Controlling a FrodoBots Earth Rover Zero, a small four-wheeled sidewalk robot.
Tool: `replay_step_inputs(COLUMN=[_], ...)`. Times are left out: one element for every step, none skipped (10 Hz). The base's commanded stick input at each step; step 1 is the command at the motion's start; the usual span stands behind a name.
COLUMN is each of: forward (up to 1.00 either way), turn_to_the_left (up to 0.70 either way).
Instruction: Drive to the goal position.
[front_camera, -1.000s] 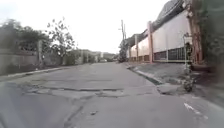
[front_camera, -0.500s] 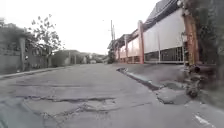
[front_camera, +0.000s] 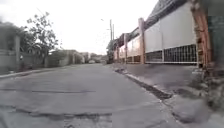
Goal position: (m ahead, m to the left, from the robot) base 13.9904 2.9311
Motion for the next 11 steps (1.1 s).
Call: replay_step_inputs(forward=[1.00,1.00,1.00,1.00,1.00,1.00,1.00,1.00,1.00,1.00,1.00], turn_to_the_left=[0.01,0.01,0.01,0.01,0.01,0.01,0.01,0.01,0.01,0.01,0.01])
